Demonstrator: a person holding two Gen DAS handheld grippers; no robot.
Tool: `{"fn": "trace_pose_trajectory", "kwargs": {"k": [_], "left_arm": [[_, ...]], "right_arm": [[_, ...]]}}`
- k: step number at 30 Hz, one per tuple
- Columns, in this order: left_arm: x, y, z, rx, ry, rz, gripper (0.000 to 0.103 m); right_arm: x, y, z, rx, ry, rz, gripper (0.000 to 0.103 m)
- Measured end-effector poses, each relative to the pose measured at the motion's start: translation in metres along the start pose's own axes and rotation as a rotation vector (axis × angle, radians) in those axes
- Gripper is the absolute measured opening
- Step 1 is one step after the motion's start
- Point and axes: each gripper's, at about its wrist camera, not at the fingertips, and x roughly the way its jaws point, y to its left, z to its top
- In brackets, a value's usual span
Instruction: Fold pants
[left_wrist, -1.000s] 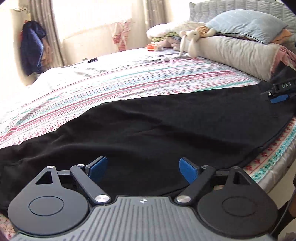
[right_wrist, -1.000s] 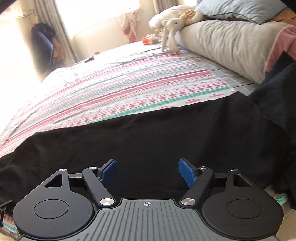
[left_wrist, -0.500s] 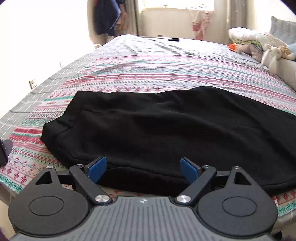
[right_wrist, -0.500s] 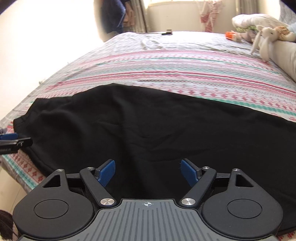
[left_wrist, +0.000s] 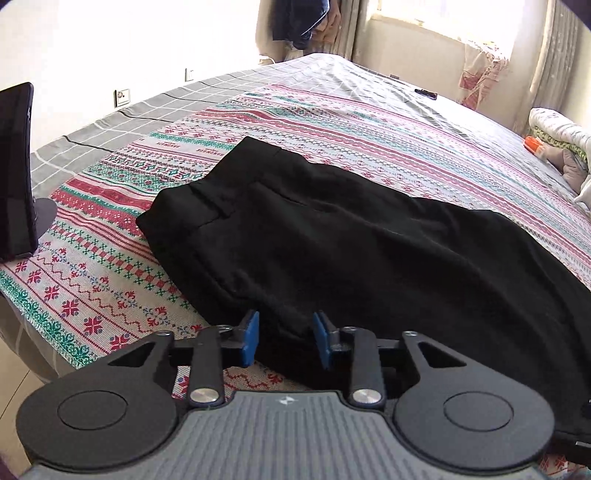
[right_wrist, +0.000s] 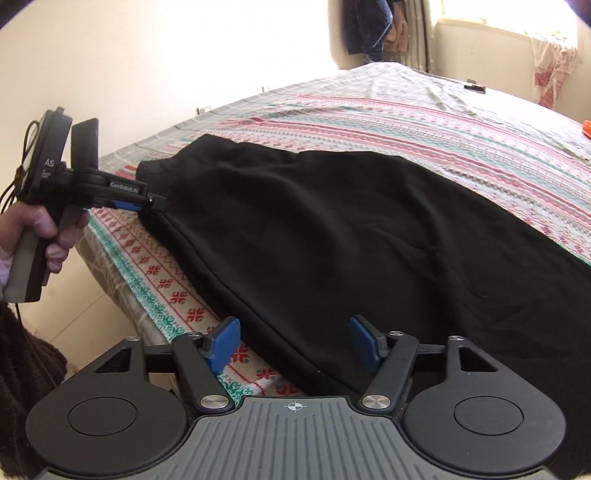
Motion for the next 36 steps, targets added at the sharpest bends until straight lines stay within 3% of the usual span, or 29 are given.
{"fn": "trace_pose_trajectory", "kwargs": {"k": [3, 5, 6, 8, 11, 14, 16, 18, 21, 27, 31, 36], "left_arm": [[0.001, 0.002, 0.001, 0.003, -0.001, 0.021, 0.027], [-0.001, 0.0, 0.003, 0.016, -0.015, 0.043, 0.02], [-0.003, -0.001, 0.003, 0.021, -0.026, 0.06, 0.014], [-0.005, -0.003, 0.004, 0.035, -0.047, 0.112, 0.014], [-0.001, -0.01, 0.002, 0.103, -0.023, 0.181, 0.016], [-0.002, -0.017, -0.002, 0.157, -0.039, 0.236, 0.034], [-0.01, -0.019, -0.001, 0.167, -0.077, 0.232, 0.055], [-0.019, -0.021, 0.001, 0.164, -0.108, 0.201, 0.063], [-0.028, -0.027, 0.002, 0.165, -0.124, 0.143, 0.069], [-0.04, -0.06, -0.003, 0.217, -0.13, -0.002, 0.082], [-0.04, -0.085, -0.014, 0.244, -0.087, -0.122, 0.086], [-0.037, -0.115, -0.022, 0.3, -0.053, -0.206, 0.088]], "right_arm": [[0.007, 0.0, -0.003, 0.001, 0.034, 0.004, 0.034], [0.009, -0.002, -0.004, 0.011, 0.031, 0.007, 0.029], [0.008, -0.002, -0.003, 0.012, 0.031, 0.019, 0.02], [0.006, -0.004, -0.002, 0.037, 0.036, 0.063, 0.012], [0.008, -0.003, -0.002, 0.05, 0.058, 0.096, 0.012], [0.006, -0.003, 0.001, 0.044, 0.067, 0.102, 0.016], [-0.001, -0.008, 0.002, 0.079, 0.059, 0.1, 0.018], [-0.012, -0.013, 0.002, 0.094, 0.028, 0.068, 0.032], [-0.032, -0.026, 0.0, 0.106, -0.029, -0.013, 0.06], [-0.065, -0.069, -0.013, 0.219, -0.064, -0.195, 0.066], [-0.088, -0.103, -0.028, 0.335, -0.074, -0.307, 0.073], [-0.117, -0.145, -0.056, 0.472, -0.085, -0.426, 0.076]]}}
